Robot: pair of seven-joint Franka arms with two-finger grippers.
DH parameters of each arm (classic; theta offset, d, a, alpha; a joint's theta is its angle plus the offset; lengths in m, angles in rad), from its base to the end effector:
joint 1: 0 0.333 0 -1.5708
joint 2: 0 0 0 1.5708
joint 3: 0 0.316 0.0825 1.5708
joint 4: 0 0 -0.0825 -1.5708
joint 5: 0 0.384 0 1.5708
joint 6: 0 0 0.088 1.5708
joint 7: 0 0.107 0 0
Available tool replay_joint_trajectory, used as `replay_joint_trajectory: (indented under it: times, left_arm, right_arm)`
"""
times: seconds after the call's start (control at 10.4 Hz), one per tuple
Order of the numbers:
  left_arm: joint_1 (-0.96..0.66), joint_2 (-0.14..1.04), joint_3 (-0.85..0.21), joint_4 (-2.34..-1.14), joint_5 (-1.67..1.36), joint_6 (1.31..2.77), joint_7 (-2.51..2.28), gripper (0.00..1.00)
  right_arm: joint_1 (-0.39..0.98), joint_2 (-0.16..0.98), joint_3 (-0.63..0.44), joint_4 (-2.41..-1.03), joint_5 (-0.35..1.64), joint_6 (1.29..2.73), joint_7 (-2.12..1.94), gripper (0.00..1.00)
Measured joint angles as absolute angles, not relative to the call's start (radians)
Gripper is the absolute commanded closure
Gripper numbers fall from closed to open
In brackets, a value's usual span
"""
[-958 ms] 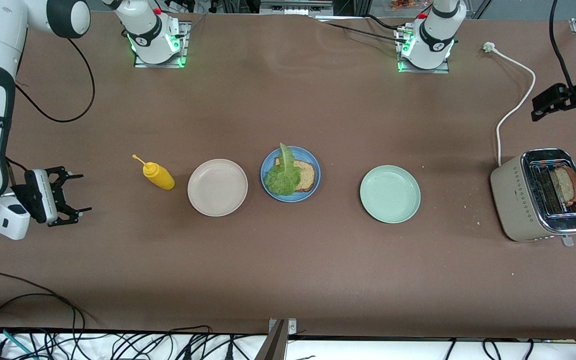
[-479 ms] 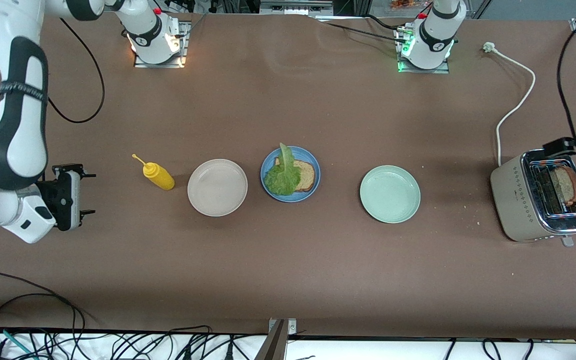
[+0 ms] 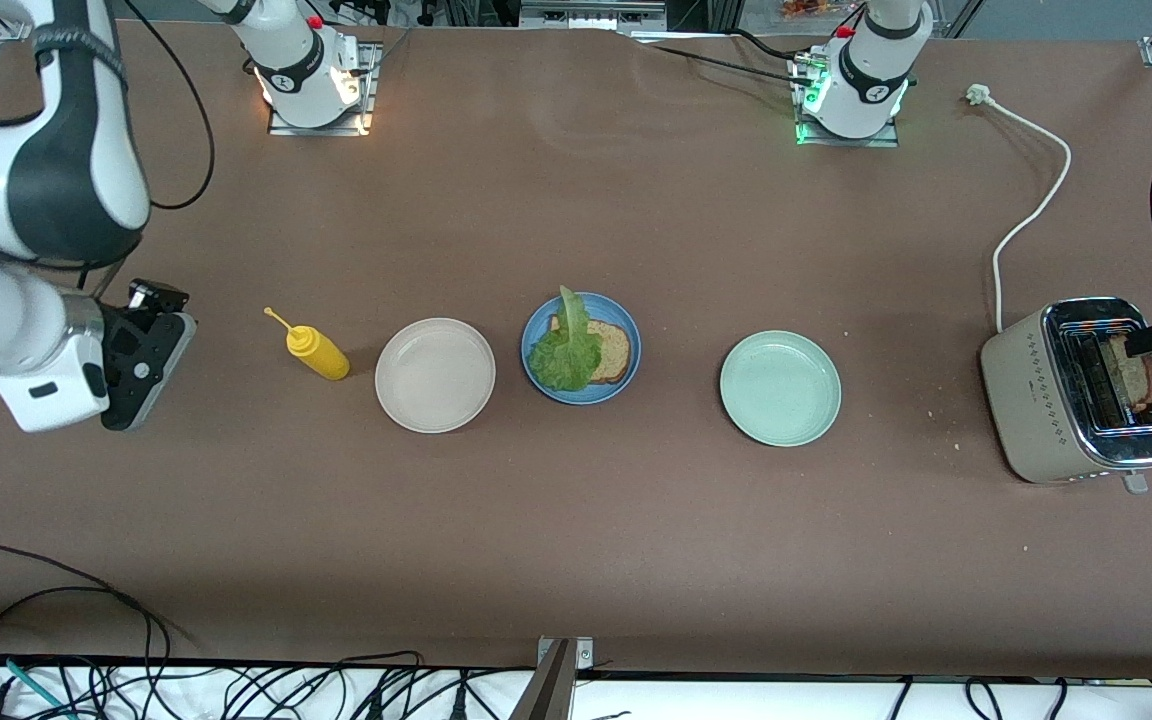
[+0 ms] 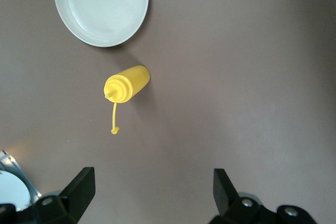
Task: Make sandwich in blue plate with both arms
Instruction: 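Retract the right gripper while the left gripper reaches into the toaster, then grasp the bread slice in the toaster with the left gripper and lift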
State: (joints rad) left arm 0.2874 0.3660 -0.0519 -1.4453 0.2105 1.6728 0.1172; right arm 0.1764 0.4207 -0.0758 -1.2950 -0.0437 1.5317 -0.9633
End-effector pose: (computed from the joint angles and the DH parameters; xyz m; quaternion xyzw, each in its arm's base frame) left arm 0.6315 0.1774 0.4711 -0.9923 -0.0419 0.0840 0.0807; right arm 0.6592 0.0711 0.4935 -0.8561 -0.5073 0.0985 0.0041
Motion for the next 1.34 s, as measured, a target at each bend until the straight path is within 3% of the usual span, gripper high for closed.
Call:
replay_joint_trajectory:
  times: [0.48, 0.57, 0.77, 1.15, 1.34]
  left_arm:
    - [0.374, 0.469, -0.045, -1.445, 0.216, 1.733, 0.123, 0.00]
    - [0.382, 0.479, -0.045, -1.445, 0.216, 1.734, 0.124, 0.05]
    - [0.384, 0.494, -0.046, -1.444, 0.216, 1.735, 0.124, 0.33]
    - [0.397, 0.511, -0.045, -1.445, 0.216, 1.735, 0.124, 1.00]
    - [0.399, 0.515, -0.045, -1.445, 0.216, 1.735, 0.124, 1.00]
  right_arm:
    - [0.172, 0.155, 0.017, -1.583, -0.139, 1.553, -0.277, 0.00]
    - [0.171, 0.110, 0.020, -1.617, -0.133, 1.550, -0.155, 0.00]
    - [0.123, 0.050, 0.020, -1.642, -0.018, 1.550, 0.010, 0.00]
    - [0.056, -0.015, -0.060, -1.643, 0.024, 1.550, 0.034, 0.00]
    - [0.056, -0.018, -0.074, -1.643, 0.028, 1.549, 0.034, 0.00]
